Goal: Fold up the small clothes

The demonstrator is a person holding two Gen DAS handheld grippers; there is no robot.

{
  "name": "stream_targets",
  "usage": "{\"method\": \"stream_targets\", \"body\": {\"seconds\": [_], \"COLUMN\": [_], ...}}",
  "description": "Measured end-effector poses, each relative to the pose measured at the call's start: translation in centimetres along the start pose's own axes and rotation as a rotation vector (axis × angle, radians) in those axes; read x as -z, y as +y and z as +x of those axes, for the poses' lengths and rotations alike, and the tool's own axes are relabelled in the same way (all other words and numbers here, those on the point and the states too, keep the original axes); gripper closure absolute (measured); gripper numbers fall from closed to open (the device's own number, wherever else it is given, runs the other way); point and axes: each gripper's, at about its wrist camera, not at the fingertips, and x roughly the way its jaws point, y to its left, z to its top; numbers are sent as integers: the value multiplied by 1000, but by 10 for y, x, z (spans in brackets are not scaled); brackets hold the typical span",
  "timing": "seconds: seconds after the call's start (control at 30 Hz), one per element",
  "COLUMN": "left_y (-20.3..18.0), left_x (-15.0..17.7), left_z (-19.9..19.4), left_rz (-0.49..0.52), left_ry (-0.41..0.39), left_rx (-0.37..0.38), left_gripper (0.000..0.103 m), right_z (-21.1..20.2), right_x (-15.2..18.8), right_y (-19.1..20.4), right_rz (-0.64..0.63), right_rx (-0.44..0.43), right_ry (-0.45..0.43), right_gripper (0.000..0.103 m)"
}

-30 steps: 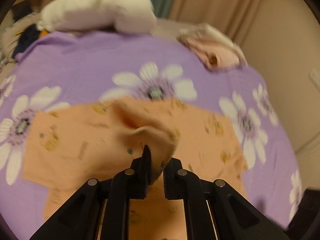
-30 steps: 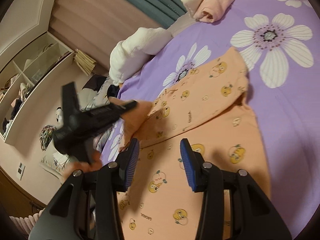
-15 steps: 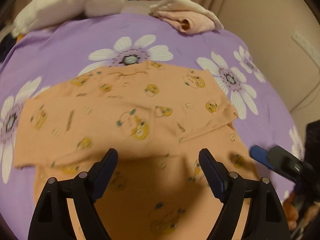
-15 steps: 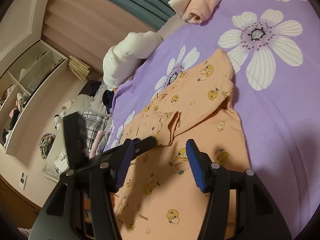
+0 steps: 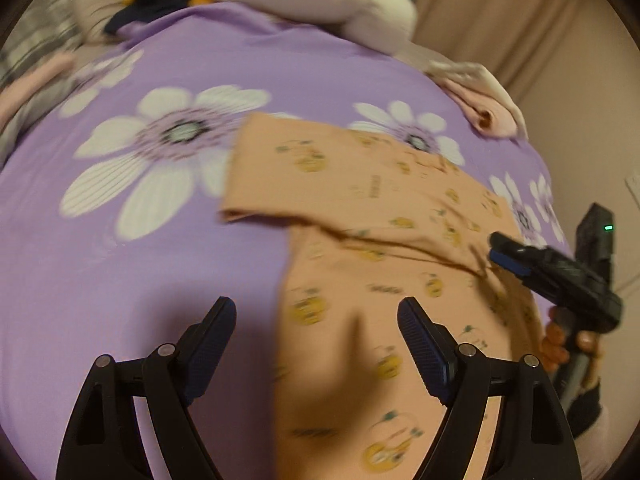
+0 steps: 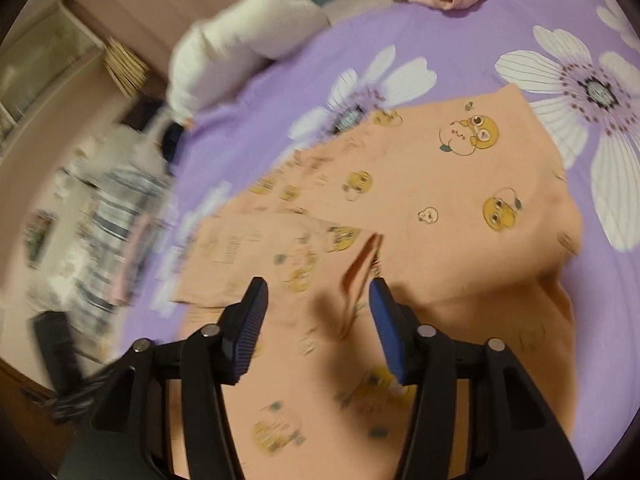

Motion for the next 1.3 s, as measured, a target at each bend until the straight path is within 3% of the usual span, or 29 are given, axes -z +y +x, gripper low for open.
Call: {"method": "stream_targets", "body": {"seconds": [0.2,0.23,0.47,0.6,0.7,0.77,0.83,0.9,0.97,1.1,1.17,1.3], "left_y": [34,36,47,44,40,33,24,12,-2,-20,-25,-36], "left_x": [7,8,11,8,2,-6,-17,-27,-37,-52,-56,-58], "left_z": [-4,-3,-2,-2,1,5,9,13,18,34,44,66], "left_rz": [-91,-99,-129,-117,-96,-72,-44,-8,33,78,82,135], "left_ry": [10,14,19,16,18,15,16,9,-13,-52,-60,-47], "left_rx": [-2,1,27,37,36,31,31,38,34,18,31,19], "left_gripper": [21,21,21,21,21,21,21,21,21,21,21,40], "right_z": [35,35,-27,-56,-55,-45,-34,-27,-29,-42,-41,-24], "right_x": [-5,-7,-39,-53,-57,-55,-49,-43,-42,-40,-37,-26], "right_y": [23,27,39,32,12,-6,-17,-26,-33,-39,-28,-22], "right_rz": [-145,-162,-161,-154,-122,-80,-70,-73,-48,-40,-92,-154], "right_rx": [140,147,66,94,164,161,222,299,322,310,260,219], "right_ry": [41,35,-136,-202,-182,-127,-93,-94,-112,-168,-164,-96], "right_gripper": [96,97,97,97,97,93,93,88,82,82,82,85]}}
